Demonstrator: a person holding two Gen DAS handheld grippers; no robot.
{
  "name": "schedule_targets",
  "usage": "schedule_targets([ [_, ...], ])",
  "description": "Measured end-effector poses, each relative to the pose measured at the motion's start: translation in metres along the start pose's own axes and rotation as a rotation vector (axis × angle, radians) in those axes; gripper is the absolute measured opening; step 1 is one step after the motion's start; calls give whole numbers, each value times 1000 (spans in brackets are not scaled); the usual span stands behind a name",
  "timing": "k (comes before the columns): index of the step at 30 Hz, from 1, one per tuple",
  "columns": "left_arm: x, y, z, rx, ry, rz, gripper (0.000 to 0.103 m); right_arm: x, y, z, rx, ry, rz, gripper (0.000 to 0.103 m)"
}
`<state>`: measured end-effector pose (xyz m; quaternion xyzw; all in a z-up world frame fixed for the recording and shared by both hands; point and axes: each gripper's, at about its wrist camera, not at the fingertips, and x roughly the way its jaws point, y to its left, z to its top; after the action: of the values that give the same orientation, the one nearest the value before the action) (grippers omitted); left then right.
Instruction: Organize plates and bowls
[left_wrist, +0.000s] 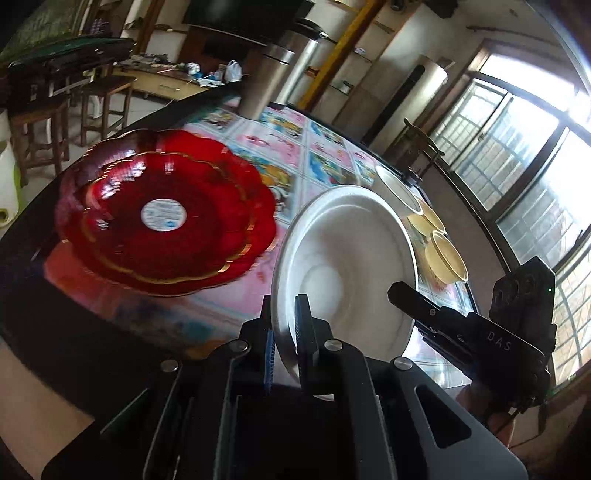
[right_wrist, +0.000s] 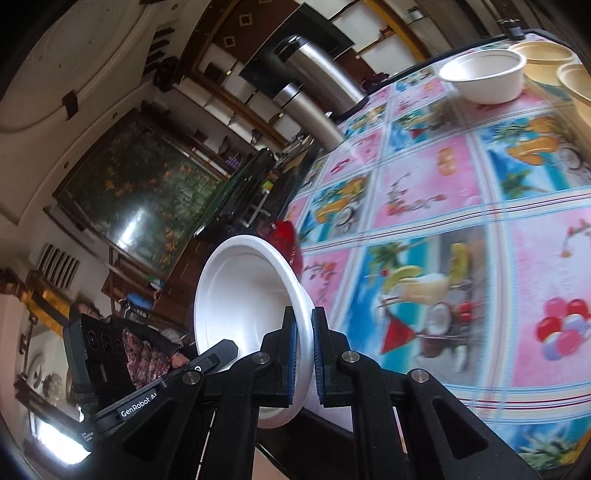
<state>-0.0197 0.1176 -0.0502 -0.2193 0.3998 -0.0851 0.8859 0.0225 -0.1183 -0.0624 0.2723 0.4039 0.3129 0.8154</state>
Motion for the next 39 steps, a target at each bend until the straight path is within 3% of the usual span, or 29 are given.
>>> schedule_targets([
  [12, -42, 57, 22, -116, -139, 53, 8, 71, 52, 14, -1, 110, 72, 10],
  [23, -32, 87, 37, -169, -146, 38, 8, 107, 60, 14, 8, 142, 44, 11],
  [31, -7, 108, 43, -218, -89, 61, 8, 141, 57, 17, 41, 179, -27, 11],
  [35, -2, 114, 42, -242, -61, 42, 8, 148, 58, 15, 11, 181, -63, 10],
  [39, -6, 119, 46, -238, -82, 69, 9, 150, 65, 14, -54, 160, -117, 11],
])
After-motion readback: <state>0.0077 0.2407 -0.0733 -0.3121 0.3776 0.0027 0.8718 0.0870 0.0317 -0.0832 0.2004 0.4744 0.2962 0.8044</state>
